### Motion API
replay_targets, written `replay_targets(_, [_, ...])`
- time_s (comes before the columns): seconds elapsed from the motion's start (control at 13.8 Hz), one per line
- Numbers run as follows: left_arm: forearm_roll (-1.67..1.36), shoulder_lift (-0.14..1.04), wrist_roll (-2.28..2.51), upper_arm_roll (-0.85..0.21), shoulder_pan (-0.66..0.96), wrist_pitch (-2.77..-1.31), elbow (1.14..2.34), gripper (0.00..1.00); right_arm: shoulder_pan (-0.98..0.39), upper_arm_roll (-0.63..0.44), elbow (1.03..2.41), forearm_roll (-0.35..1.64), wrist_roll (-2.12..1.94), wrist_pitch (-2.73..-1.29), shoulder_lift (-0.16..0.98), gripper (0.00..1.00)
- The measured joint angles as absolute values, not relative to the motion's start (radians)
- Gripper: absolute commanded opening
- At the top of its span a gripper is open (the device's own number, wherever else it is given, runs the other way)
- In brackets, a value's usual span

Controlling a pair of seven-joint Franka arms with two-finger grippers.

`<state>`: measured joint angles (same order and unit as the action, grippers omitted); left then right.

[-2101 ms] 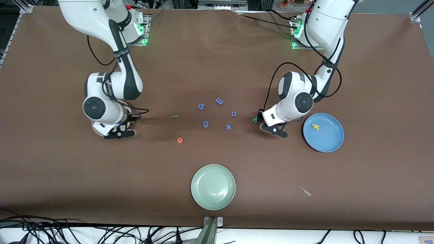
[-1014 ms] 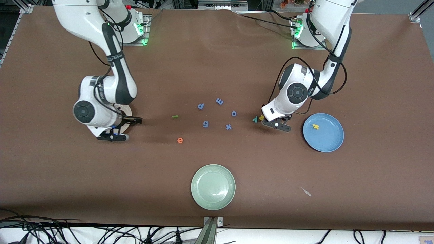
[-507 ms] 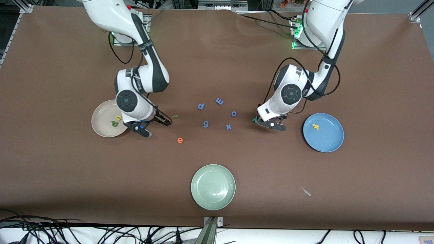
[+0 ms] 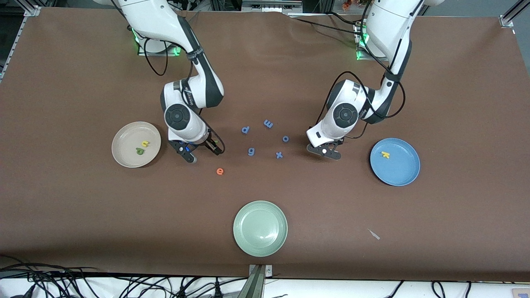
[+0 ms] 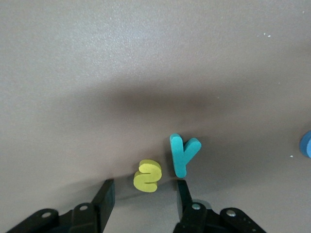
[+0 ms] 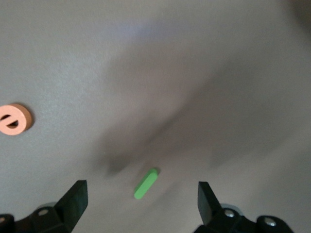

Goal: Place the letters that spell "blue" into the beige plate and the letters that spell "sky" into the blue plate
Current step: 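Grasp the green bar letter with the right gripper, then place the green bar on the white plate while the left gripper grasps s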

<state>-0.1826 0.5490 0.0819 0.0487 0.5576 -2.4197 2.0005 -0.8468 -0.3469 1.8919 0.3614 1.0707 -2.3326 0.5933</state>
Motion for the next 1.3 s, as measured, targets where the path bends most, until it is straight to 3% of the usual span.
replay_targets(0.22, [-0.183,0.554,0.082,0.049,0.559,-2.448,1.997,0.53,-0.874,-0.347,1.894,0.362,1.137,-2.357,0.609,0.97])
replay_targets(0.43, [-0.183,0.569,0.082,0.049,0.562,-2.463,1.972,0.52,-0.876,-0.347,1.919,0.363,1.143,-2.394,0.611,0.81])
replay_targets(0.58, [-0.183,0.571,0.082,0.049,0.562,-2.463,1.968,0.34,-0.879,-0.347,1.941,0.363,1.143,-2.426,0.611,0.7])
replay_targets(0.65, [-0.183,0.571,0.082,0.05,0.562,-2.463,1.968,0.31,-0.882,-0.347,1.948,0.363,1.143,-2.433,0.611,0.61])
replay_targets(0.87, [-0.183,0.571,0.081,0.054,0.562,-2.463,1.964,0.43,-0.891,-0.347,1.949,0.363,1.143,-2.454,0.609,0.34])
replay_targets(1.01, [-0.183,0.572,0.081,0.051,0.563,-2.463,1.964,0.44,-0.891,-0.348,1.949,0.363,1.143,-2.454,0.608,0.24])
replay_targets(1.09, [-0.183,0.572,0.081,0.051,0.563,-2.463,1.964,0.53,-0.892,-0.348,1.949,0.363,1.143,-2.453,0.606,0.2])
replay_targets(1.16, [-0.183,0.572,0.081,0.051,0.563,-2.463,1.964,0.55,-0.892,-0.348,1.948,0.363,1.143,-2.455,0.605,0.14])
replay_targets(1.3, [-0.183,0.573,0.081,0.051,0.563,-2.463,1.964,0.55,-0.892,-0.348,1.947,0.363,1.143,-2.456,0.604,0.05])
